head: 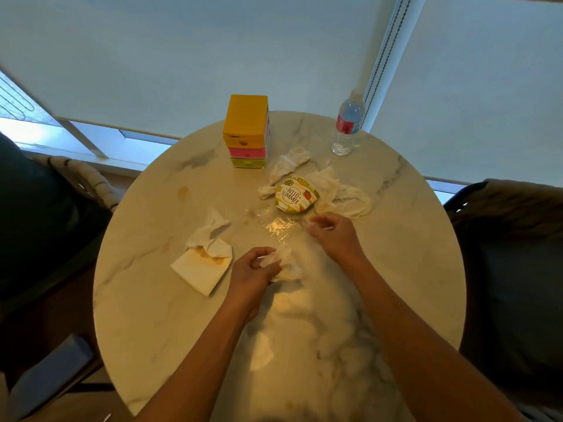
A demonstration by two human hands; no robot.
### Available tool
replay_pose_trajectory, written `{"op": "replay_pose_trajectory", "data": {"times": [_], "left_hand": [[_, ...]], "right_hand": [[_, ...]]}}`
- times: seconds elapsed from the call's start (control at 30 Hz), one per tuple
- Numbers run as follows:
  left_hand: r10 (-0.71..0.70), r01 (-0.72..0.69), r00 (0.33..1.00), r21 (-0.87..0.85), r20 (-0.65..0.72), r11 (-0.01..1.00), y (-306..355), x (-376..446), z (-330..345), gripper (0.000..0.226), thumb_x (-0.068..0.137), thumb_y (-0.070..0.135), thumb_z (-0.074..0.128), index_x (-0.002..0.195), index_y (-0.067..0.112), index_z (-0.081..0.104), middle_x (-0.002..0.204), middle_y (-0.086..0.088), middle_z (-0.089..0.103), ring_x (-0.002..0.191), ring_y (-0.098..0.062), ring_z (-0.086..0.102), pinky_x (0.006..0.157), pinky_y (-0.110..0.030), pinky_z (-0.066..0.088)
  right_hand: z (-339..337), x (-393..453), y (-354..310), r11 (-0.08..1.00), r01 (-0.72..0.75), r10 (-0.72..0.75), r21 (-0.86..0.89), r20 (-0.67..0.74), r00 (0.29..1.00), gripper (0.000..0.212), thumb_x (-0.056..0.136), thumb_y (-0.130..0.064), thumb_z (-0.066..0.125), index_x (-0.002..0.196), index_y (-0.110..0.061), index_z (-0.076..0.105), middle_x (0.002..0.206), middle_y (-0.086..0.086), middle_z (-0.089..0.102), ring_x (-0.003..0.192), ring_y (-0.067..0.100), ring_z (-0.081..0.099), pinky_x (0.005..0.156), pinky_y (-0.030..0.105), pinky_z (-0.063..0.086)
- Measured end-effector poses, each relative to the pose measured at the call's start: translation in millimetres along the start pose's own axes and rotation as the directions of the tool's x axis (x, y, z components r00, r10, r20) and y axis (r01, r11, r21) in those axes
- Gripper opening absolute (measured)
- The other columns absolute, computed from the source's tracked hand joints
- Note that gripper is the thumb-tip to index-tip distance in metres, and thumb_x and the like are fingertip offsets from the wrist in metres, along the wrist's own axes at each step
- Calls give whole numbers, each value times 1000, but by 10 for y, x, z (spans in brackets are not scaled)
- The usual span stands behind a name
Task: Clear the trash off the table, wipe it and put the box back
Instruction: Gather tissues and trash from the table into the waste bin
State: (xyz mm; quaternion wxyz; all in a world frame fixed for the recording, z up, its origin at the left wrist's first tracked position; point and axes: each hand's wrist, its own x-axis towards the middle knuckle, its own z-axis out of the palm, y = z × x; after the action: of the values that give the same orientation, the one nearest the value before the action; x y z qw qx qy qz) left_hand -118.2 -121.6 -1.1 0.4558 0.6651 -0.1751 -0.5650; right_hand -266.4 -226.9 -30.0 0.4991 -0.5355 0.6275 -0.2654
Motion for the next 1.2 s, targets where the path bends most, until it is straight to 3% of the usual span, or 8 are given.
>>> {"op": "replay_pose_trajectory", "data": {"times": [0.13,0.3,0.43,0.57,0.67,0.9,1.03,1.2], "left_hand": [[30,-29,994,12,-105,999,19,44,-44,20,86,-8,60,81,9,52,83,-12,66,73,-26,62,62,-32,49],[28,-27,989,13,-143,1000,48,34,-159,32,86,-7,59,64,11,44,69,-11,52,76,-26,56,74,-41,46],[-7,2,989,-37,-150,999,63,-40,-275,32,84,-10,59,62,11,48,60,-4,53,67,-22,56,73,-39,49],[-34,25,991,-64,-133,998,59,-217,-277,19,87,-7,55,79,8,65,78,-7,63,74,-20,61,77,-33,54],[-37,33,998,-74,-55,997,65,-427,-282,15,88,-3,59,97,5,68,83,-8,67,71,-16,64,60,-20,56],[52,-64,993,110,110,992,-121,-848,-254,37,78,-6,70,107,16,65,91,6,64,76,0,62,68,-15,55],[40,-60,987,126,154,990,-329,-1054,-89,29,81,-6,67,102,14,68,100,-10,69,89,-19,67,80,-27,57],[31,-62,978,148,205,987,-717,-1339,169,20,83,-7,63,96,7,68,88,-12,69,74,-18,66,58,-21,55]], "right_hand": [[-17,441,156,943,-3,-64,-332,-190,980,49,83,-32,70,128,-19,55,121,12,54,107,28,56,88,35,46],[35,553,238,881,6,-98,-473,-170,981,34,89,-29,62,120,-16,64,118,14,54,105,33,58,86,35,45],[29,323,254,908,69,-168,-414,-209,963,26,88,-22,63,111,-10,70,107,15,61,96,31,59,82,33,44],[-50,-117,277,958,132,-200,-255,-265,943,22,84,-13,68,106,-11,72,104,7,69,89,18,62,79,22,45],[-99,-523,230,984,122,-157,-130,-304,940,18,84,-11,69,101,-16,67,89,-3,65,73,7,56,68,20,46],[-194,-1410,450,997,78,-63,27,-373,926,23,81,-3,69,73,-21,56,75,0,62,70,12,57,64,16,46],[-381,-1831,730,997,57,-32,57,-371,928,28,80,3,66,68,-21,63,73,-2,66,74,13,62,73,22,51],[-754,-2307,1153,998,-32,48,48,-380,924,28,82,5,63,69,-20,65,73,-4,65,72,9,61,64,10,47]]}}
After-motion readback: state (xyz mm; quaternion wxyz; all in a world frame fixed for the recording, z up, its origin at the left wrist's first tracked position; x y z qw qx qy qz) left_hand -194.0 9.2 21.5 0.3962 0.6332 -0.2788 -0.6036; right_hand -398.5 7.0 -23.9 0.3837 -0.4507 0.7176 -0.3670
